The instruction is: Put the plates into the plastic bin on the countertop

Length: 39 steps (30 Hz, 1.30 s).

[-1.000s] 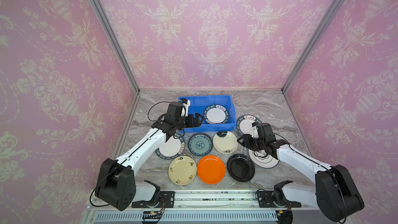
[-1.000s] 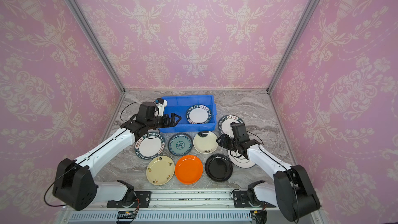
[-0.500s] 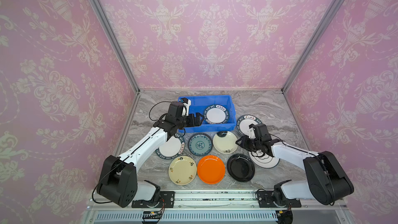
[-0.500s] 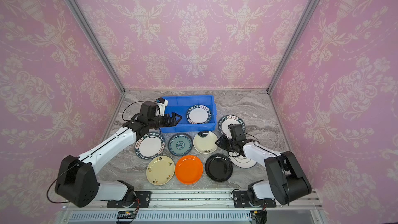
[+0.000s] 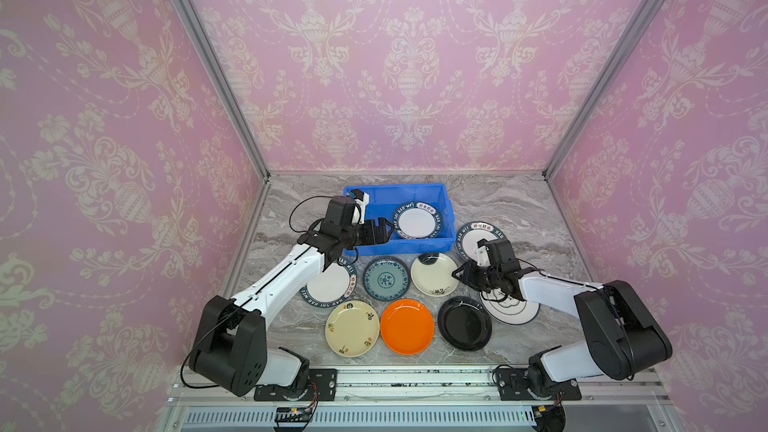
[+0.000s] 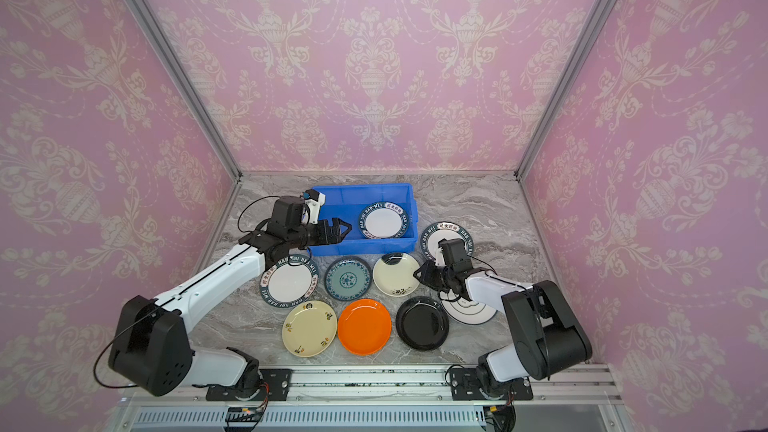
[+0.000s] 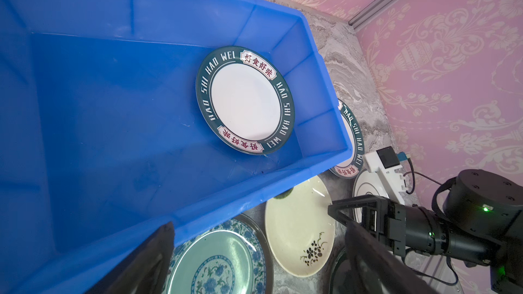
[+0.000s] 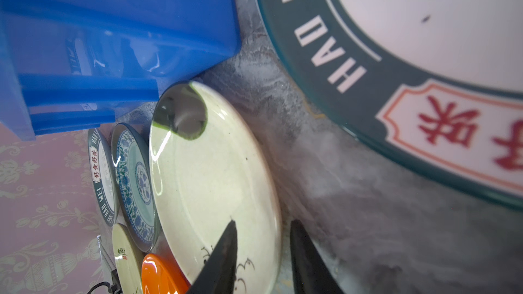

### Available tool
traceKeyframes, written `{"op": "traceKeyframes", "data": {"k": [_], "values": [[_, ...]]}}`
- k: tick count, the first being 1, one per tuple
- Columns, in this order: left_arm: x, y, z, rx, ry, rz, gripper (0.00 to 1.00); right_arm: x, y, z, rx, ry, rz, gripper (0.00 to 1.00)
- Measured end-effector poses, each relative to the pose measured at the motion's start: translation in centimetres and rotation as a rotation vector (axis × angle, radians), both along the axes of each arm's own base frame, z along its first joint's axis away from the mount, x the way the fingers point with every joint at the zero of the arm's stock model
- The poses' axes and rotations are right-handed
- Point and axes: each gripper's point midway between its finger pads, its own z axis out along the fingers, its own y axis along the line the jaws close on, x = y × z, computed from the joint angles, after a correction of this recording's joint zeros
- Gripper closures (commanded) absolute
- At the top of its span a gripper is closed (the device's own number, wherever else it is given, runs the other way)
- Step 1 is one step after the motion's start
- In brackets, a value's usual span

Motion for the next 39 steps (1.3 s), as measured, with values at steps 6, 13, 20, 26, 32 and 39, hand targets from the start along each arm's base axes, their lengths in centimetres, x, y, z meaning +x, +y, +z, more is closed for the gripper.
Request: {"op": "traceKeyframes", "data": {"k": [6, 13, 20, 26, 32, 39], "values": [[0.0, 0.0, 0.0, 0.0, 0.001, 0.001, 0.05, -0.1, 0.1, -0.4, 0.011, 0.008, -0.002, 0.73], [0.0, 0.1, 0.0, 0.0, 0.001, 0.002, 0.05, -0.1, 0.2, -0.5, 0.027, 0.002, -0.007, 0.75], [0.2, 0.0, -0.9, 0.009, 0.021, 0.002, 0.05, 0.0, 0.2, -0.5, 0.027, 0.0, -0.008, 0.77], [0.4, 0.3, -1.3, 0.012, 0.03, 0.01, 0.05, 0.0, 0.3, -0.8, 0.03, 0.001, -0.008, 0.85], [0.5, 0.5, -1.4, 0.013, 0.032, 0.015, 0.06, 0.1, 0.5, -0.8, 0.047, -0.005, -0.008, 0.95], [0.9, 0.6, -1.6, 0.015, 0.037, 0.022, 0.06, -0.2, 0.3, -0.2, 0.045, -0.007, -0.018, 1.0]]}}
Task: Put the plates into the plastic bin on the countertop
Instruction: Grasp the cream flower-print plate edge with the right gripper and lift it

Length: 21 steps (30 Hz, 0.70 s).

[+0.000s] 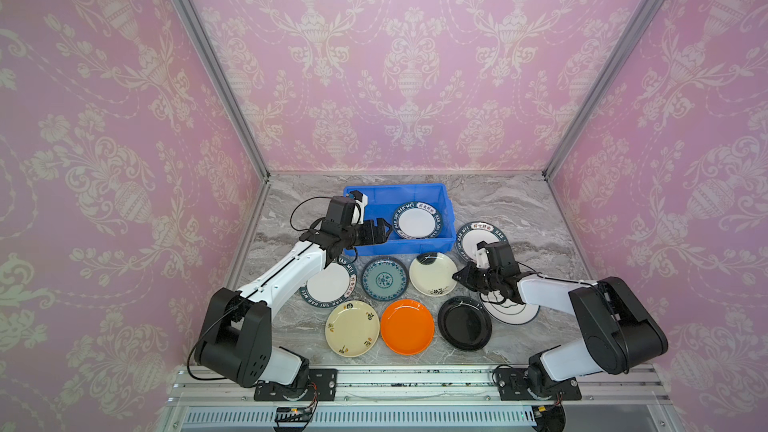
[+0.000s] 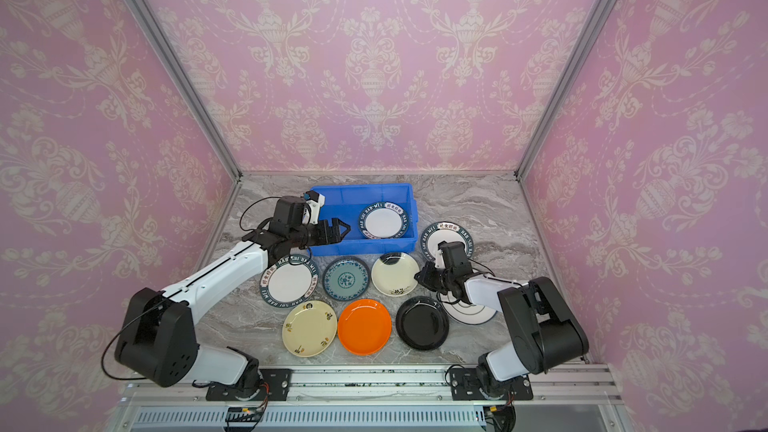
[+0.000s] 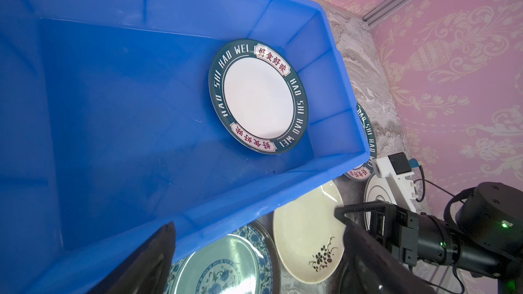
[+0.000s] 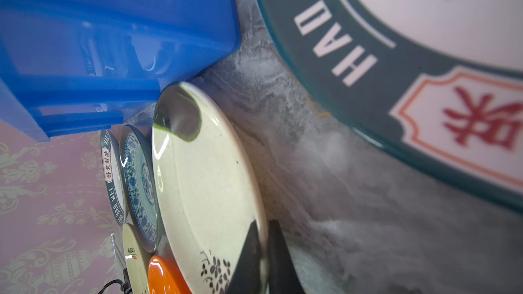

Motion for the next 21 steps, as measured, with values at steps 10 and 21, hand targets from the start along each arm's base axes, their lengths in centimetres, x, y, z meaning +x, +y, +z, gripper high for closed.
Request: {"op": "traceKeyframes", "data": {"k": [10, 21], "values": [[1.8, 0.3, 1.8, -0.014, -0.057, 0.026, 0.03, -1.6, -1.9, 7.1, -0.072, -0.11, -0.002, 1.0], [4.4, 4.9, 5.4, -0.044, -0.152, 0.152, 0.02, 6.5, 0.9, 21.6, -0.094, -0.342, 0.044, 1.0]]}}
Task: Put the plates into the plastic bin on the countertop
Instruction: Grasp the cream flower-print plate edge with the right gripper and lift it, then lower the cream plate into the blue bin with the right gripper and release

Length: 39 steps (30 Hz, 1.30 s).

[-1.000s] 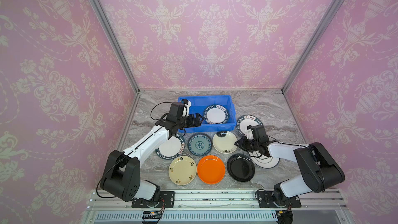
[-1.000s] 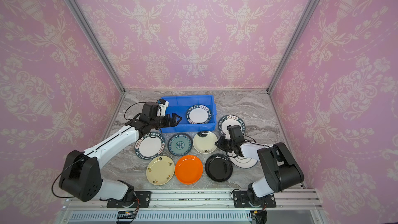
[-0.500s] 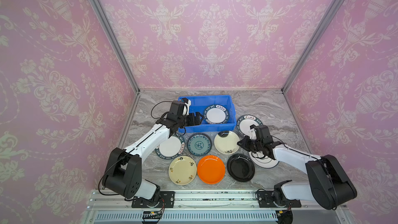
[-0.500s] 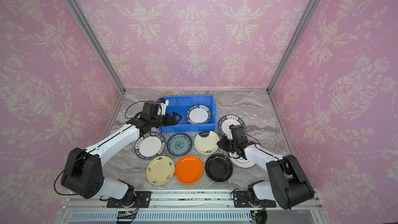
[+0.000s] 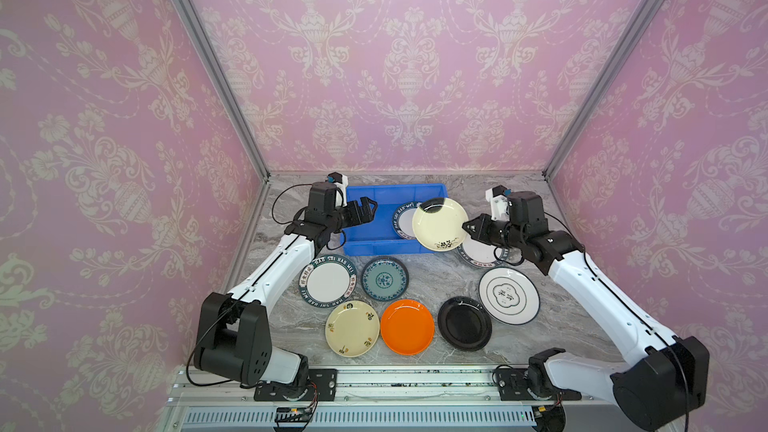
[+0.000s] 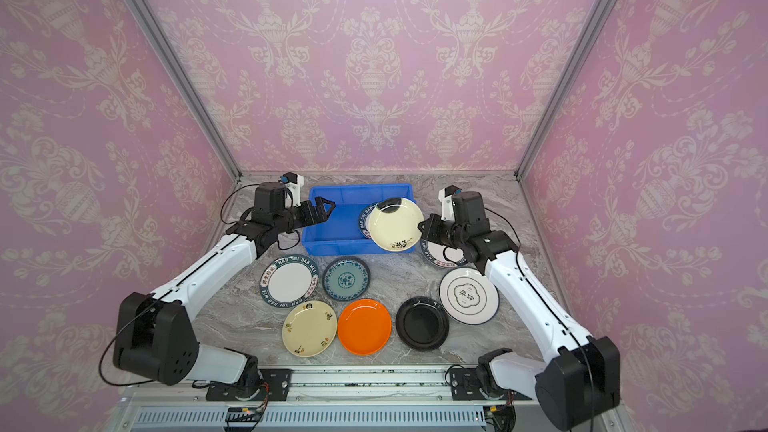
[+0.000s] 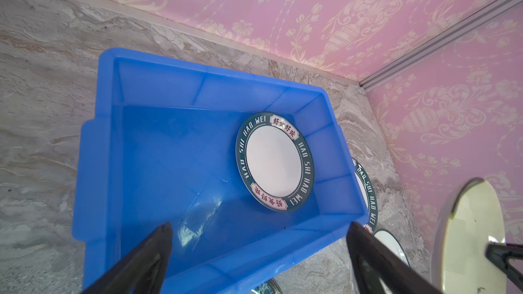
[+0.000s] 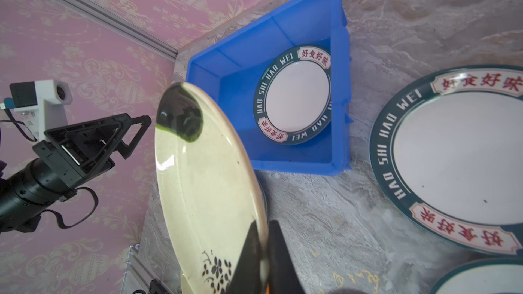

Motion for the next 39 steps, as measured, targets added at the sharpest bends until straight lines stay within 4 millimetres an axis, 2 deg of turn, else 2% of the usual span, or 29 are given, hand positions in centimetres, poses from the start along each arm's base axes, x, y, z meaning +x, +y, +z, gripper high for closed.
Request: {"op": "traceKeyframes", "data": {"k": [2, 4, 8, 12, 18, 24, 39], "values": [[0.1, 0.4, 0.7, -0.004, -0.018, 0.009, 0.02, 2.7, 1.6, 0.4, -0.007, -0.008, 0.017, 1.0], [0.1, 0.4, 1.2, -0.012, -0.033, 0.009, 0.02, 5.1, 3.1, -0.1, -0.015, -0.003, 0.03, 1.0], [0.1, -0.1, 1.9, -0.05, -0.047, -0.004, 0.02, 9.2, 6.7, -3.2, -0.046, 0.048, 0.064, 1.0], [0.2, -0.4, 2.5, -0.079, -0.062, -0.016, 0.01, 11.6, 10.4, -6.5, -0.072, 0.097, 0.111, 1.0], [0.4, -0.6, 2.7, -0.087, -0.07, -0.022, 0.01, 12.5, 14.3, -10.7, -0.102, 0.16, 0.167, 1.0], [0.7, -1.1, 1.9, -0.104, -0.051, -0.033, 0.01, 13.0, 16.5, -13.2, -0.11, 0.198, 0.202, 1.0], [0.1, -1.6, 0.2, -0.099, -0.017, -0.049, 0.01, 14.8, 17.8, -17.4, -0.108, 0.273, 0.189, 1.0]]}}
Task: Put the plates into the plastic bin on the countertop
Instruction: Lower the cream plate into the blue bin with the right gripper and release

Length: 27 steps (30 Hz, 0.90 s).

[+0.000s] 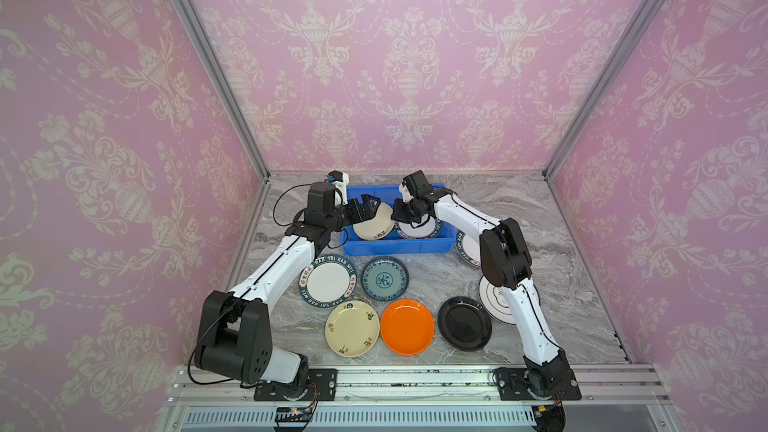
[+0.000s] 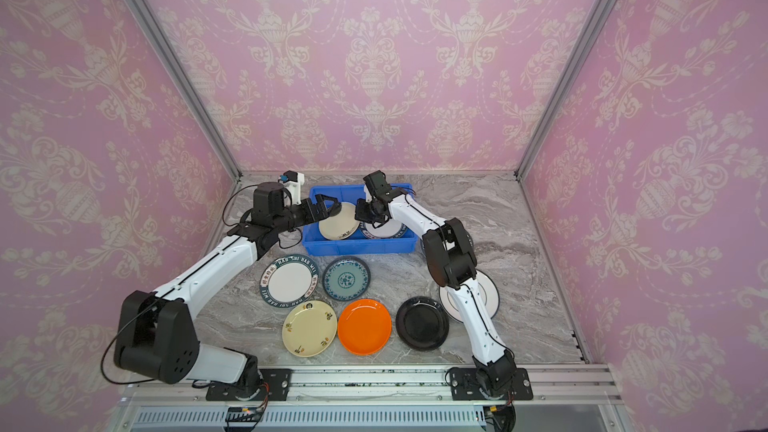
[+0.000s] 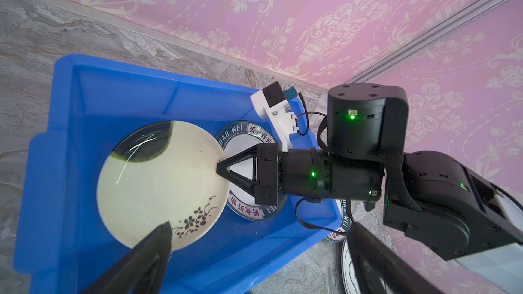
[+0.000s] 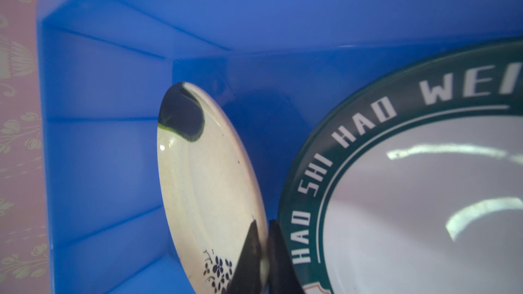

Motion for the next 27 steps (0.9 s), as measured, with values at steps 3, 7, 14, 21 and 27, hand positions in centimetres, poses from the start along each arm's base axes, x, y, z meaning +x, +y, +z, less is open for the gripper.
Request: {"op": "traceKeyframes", "data": {"k": [3, 7, 14, 21, 27], "values": [[-0.21, 0.06, -0.62, 0.004, 0.013, 0.0, 0.02, 0.02, 0.06, -0.23, -0.001, 0.009, -0.005, 1.0], [-0.4, -0.12, -0.96, 0.006, 0.02, -0.005, 0.02, 0.18, 0.23, -0.19, 0.0, 0.013, -0.007, 0.95], [-0.54, -0.12, -0.89, 0.028, 0.009, -0.006, 0.02, -0.07, 0.67, -0.48, -0.016, 0.018, 0.005, 0.71], [-0.73, 0.07, -0.92, 0.045, 0.008, -0.004, 0.02, -0.13, 0.27, -0.7, -0.046, 0.015, 0.002, 0.68], [-0.87, -0.15, -1.02, 0.054, 0.007, -0.013, 0.02, -0.12, -0.29, -0.56, -0.086, -0.012, 0.009, 0.68]]}}
